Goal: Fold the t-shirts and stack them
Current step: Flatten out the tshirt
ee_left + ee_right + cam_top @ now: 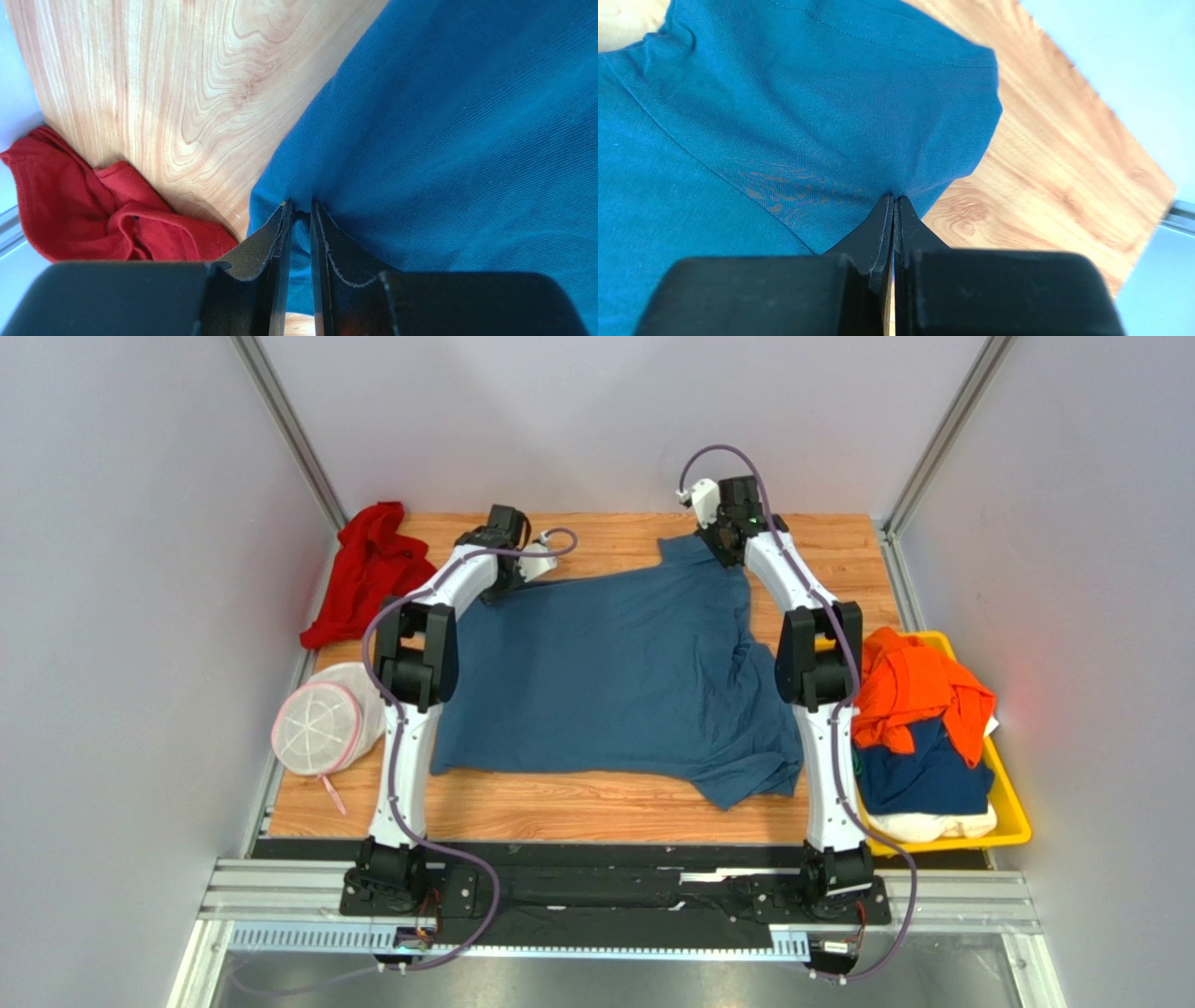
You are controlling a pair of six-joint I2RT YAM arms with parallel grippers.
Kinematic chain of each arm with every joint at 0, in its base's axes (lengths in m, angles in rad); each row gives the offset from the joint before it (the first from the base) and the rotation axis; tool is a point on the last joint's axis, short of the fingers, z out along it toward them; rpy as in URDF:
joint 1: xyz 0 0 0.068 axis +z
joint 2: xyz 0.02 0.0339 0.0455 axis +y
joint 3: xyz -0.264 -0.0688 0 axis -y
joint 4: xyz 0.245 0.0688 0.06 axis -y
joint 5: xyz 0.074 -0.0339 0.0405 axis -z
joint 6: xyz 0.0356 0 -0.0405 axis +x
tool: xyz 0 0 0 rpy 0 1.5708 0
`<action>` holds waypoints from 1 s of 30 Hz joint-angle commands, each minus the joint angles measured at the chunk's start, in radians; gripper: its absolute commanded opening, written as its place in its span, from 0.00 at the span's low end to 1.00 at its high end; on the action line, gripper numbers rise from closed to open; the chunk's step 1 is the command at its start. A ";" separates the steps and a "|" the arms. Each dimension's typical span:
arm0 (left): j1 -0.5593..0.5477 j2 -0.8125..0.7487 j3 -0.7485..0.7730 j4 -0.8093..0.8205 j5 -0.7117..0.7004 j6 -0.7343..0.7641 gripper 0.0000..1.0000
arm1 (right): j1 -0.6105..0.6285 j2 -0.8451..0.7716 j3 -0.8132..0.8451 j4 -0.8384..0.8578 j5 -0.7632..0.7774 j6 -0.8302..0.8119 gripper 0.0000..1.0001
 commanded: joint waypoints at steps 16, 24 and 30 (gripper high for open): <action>0.014 -0.105 -0.121 0.044 -0.018 -0.067 0.24 | -0.016 -0.354 -0.272 0.112 0.147 0.130 0.62; 0.014 -0.159 -0.135 0.012 0.073 -0.114 0.24 | -0.146 -0.386 -0.377 -0.093 -0.230 0.310 0.57; 0.014 -0.194 -0.158 -0.008 0.142 -0.148 0.27 | -0.149 -0.276 -0.296 -0.239 -0.307 0.278 0.60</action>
